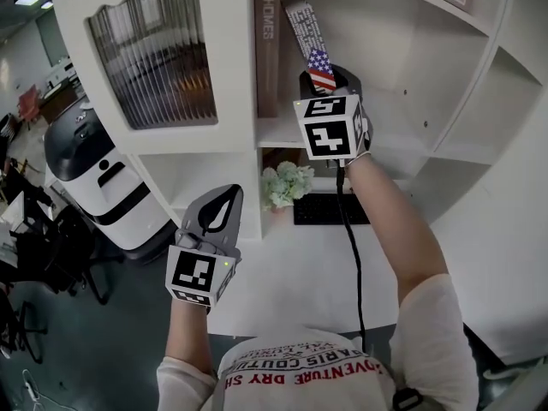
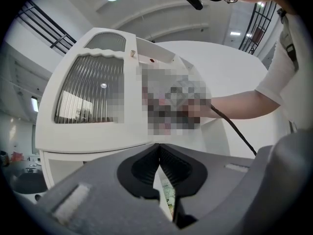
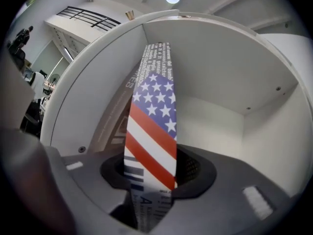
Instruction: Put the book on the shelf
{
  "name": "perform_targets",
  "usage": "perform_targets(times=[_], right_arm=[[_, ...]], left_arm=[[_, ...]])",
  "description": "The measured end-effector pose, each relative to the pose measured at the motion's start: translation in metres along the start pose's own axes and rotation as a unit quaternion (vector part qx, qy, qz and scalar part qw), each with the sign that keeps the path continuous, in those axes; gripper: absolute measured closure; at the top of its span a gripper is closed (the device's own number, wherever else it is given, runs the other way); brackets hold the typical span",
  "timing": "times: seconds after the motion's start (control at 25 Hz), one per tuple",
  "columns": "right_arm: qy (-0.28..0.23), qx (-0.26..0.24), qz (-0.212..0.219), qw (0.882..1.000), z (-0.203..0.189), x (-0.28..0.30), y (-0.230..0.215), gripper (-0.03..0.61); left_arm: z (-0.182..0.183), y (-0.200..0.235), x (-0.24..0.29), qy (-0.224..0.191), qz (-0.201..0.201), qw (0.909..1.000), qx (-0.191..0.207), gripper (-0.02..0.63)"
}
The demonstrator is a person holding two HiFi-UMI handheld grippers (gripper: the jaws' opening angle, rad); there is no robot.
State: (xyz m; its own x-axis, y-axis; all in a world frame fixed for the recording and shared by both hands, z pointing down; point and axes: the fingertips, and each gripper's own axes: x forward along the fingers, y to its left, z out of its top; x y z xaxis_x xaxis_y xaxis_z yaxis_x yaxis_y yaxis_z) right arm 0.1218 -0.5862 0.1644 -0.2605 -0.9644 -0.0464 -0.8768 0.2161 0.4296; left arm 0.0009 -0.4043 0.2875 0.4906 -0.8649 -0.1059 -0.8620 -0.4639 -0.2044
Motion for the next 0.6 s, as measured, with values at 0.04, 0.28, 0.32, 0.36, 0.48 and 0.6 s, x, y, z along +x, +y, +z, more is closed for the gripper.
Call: perform_targets(times=[0.04,0.28,0.32,0.36,0.48,0.6], right_arm=[[0.004,0.002,0.007,1.0,0.0,0.005,0.001,0.42],[0.024,0.001,0.038,0.999,-0.002,0.028,0.005,0.394],[0.026,0.003,0.043,0.999,-0.003,0.032,0.007,0.387],[0.028,0.005,0.047,0.998,-0.002,0.035,0.008,0.376],[0.032,0.006,0.057,0.998,0.0,0.043,0.011,0.362],[0.034,0.014,0.065,0.997,-0.002,0.048,0.011,0.337]], left_arm=[[-0.001,0.002,0.003,-0.001,0.0,1.0,0.001,0.609],[-0.003,0.013,0.011,-0.004,0.003,1.0,-0.002,0.609],[-0.003,0.015,0.013,-0.005,0.004,1.0,-0.001,0.609],[-0.004,0.016,0.014,-0.005,0.006,1.0,0.002,0.609],[-0.005,0.019,0.016,-0.002,0.007,1.0,0.001,0.609],[-0.007,0.023,0.016,0.001,0.011,0.9999,-0.002,0.609]])
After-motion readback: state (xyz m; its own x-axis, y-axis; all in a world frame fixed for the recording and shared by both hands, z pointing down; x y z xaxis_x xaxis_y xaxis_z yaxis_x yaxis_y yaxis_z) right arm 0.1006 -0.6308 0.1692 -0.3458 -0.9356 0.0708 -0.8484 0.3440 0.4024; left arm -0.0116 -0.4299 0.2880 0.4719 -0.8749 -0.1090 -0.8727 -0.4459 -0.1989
